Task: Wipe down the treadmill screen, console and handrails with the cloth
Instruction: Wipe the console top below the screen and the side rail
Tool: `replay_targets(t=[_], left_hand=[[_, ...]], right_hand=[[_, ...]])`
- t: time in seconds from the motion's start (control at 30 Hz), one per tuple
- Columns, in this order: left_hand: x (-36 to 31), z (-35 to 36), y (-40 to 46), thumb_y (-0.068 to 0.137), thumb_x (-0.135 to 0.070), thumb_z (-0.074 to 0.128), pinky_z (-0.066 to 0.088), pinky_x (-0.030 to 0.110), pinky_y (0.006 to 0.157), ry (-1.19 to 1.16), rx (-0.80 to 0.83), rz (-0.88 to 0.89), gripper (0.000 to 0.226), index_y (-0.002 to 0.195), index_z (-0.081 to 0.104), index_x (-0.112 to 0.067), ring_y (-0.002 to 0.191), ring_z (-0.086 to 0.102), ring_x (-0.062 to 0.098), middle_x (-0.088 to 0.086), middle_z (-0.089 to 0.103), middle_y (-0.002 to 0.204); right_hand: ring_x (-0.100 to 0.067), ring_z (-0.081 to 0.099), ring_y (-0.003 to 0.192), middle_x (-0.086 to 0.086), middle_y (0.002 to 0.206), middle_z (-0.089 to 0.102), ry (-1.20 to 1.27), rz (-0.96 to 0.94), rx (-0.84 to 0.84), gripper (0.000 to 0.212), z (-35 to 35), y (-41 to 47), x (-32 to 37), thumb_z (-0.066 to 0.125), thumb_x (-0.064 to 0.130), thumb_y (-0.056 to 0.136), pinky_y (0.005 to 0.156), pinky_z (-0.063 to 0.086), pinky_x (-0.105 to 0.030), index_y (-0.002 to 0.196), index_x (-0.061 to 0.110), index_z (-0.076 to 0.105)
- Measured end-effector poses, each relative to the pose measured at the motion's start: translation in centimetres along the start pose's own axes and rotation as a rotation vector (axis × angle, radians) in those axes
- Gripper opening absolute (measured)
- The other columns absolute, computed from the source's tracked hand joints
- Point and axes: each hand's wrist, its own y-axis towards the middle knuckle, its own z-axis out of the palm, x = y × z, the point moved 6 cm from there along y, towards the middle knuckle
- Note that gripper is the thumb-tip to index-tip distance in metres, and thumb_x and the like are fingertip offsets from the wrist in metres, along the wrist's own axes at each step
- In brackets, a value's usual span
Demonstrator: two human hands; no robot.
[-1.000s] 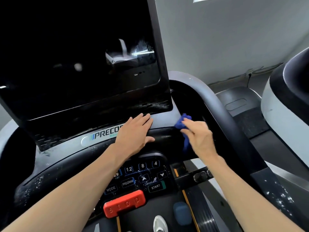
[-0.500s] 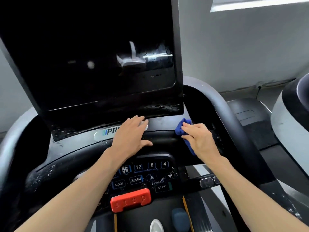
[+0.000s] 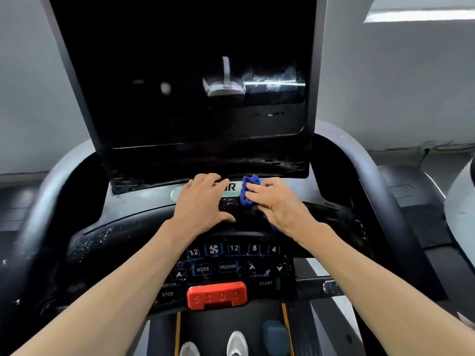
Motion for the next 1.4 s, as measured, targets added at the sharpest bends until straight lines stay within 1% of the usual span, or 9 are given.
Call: replay_targets(t=[0.17, 0.27, 0.37, 0.47, 0.63, 0.87, 1.07, 1.27, 1.4], left_hand=[[2.0, -0.3, -1.1, 0.077, -0.064, 0.075, 0.032, 0.038, 0.118, -0.068, 0.034, 0.012, 0.098, 0.157, 0.033, -0.028, 0.149, 0.025, 0.019, -0.003, 0.032, 0.161], [3.1, -0.3, -2.0, 0.075, -0.066, 0.076, 0.035, 0.041, 0.118, -0.048, 0.023, 0.003, 0.098, 0.156, 0.034, -0.032, 0.146, 0.027, 0.023, -0.002, 0.034, 0.159], [3.1, -0.6, -1.8, 0.073, -0.068, 0.076, 0.039, 0.039, 0.114, -0.034, 0.004, -0.001, 0.099, 0.156, 0.035, -0.033, 0.142, 0.03, 0.022, -0.004, 0.037, 0.156], [3.1, -0.9, -1.8, 0.074, -0.067, 0.075, 0.037, 0.038, 0.113, -0.024, 0.015, 0.014, 0.099, 0.157, 0.033, -0.031, 0.142, 0.031, 0.022, -0.003, 0.036, 0.157], [5.2, -0.5, -3.4, 0.072, -0.064, 0.079, 0.034, 0.04, 0.116, -0.054, -0.005, -0.042, 0.1, 0.156, 0.035, -0.031, 0.145, 0.028, 0.024, 0.0, 0.034, 0.159], [5.2, -0.6, -3.1, 0.072, -0.066, 0.078, 0.04, 0.036, 0.109, -0.028, -0.034, -0.053, 0.101, 0.156, 0.031, -0.034, 0.142, 0.029, 0.022, -0.006, 0.033, 0.157], [5.8, -0.2, -3.5, 0.07, -0.068, 0.078, 0.039, 0.035, 0.111, -0.078, -0.077, -0.054, 0.099, 0.154, 0.034, -0.037, 0.143, 0.03, 0.019, -0.009, 0.034, 0.158], [6.2, -0.3, -3.8, 0.077, -0.048, 0.079, 0.04, 0.031, 0.107, -0.11, -0.113, -0.067, 0.091, 0.153, 0.036, -0.027, 0.143, 0.03, 0.016, -0.01, 0.034, 0.158], [6.5, -0.3, -4.1, 0.076, -0.055, 0.081, 0.038, 0.03, 0.11, -0.137, -0.095, -0.062, 0.099, 0.156, 0.032, -0.024, 0.147, 0.025, 0.013, -0.011, 0.029, 0.161]], right_hand=[[0.008, 0.061, 0.094, 0.0, 0.108, 0.066, -0.171, 0.052, 0.053, 0.028, -4.0, -2.0, 0.7, 0.061, -0.006, 0.093, 0.084, 0.047, -0.007, 0.12, 0.001, 0.062], [-0.005, 0.06, 0.108, -0.003, 0.115, 0.056, -0.263, 0.053, -0.086, 0.038, -4.5, -3.5, -1.6, 0.065, -0.008, 0.087, 0.104, 0.047, -0.026, 0.125, -0.011, 0.061], [-0.038, 0.063, 0.11, 0.011, 0.117, 0.057, -0.243, -0.142, -0.087, 0.038, -1.7, -1.6, 2.1, 0.062, 0.007, 0.085, 0.105, 0.044, -0.027, 0.12, -0.006, 0.066], [-0.029, 0.061, 0.115, 0.005, 0.124, 0.065, -0.238, -0.284, -0.03, 0.03, -2.6, -0.7, 4.2, 0.067, 0.018, 0.091, 0.106, 0.047, -0.039, 0.121, 0.017, 0.072], [-0.021, 0.038, 0.128, 0.016, 0.148, 0.045, -0.336, -0.27, 0.189, 0.034, -4.6, -3.3, 2.2, 0.063, 0.025, 0.097, 0.114, 0.033, -0.039, 0.131, 0.022, 0.065], [-0.02, 0.039, 0.126, 0.015, 0.15, 0.047, -0.246, -0.34, 0.21, 0.035, 0.0, 1.4, 6.4, 0.063, 0.035, 0.095, 0.098, 0.051, -0.045, 0.13, 0.031, 0.063], [-0.023, 0.04, 0.134, 0.011, 0.153, 0.044, -0.489, -0.395, 0.23, 0.038, -3.8, -1.3, 3.0, 0.042, 0.05, 0.099, 0.105, 0.043, -0.045, 0.126, 0.035, 0.064], [-0.017, 0.019, 0.152, 0.015, 0.162, 0.028, -0.495, -0.563, 0.299, 0.038, 3.1, 2.9, 9.1, 0.04, 0.052, 0.1, 0.112, 0.032, -0.042, 0.135, 0.045, 0.053], [-0.025, 0.036, 0.145, 0.007, 0.156, 0.041, -0.484, -0.557, 0.3, 0.042, 0.5, 1.9, 6.8, 0.042, 0.049, 0.099, 0.11, 0.039, -0.043, 0.13, 0.033, 0.065]])
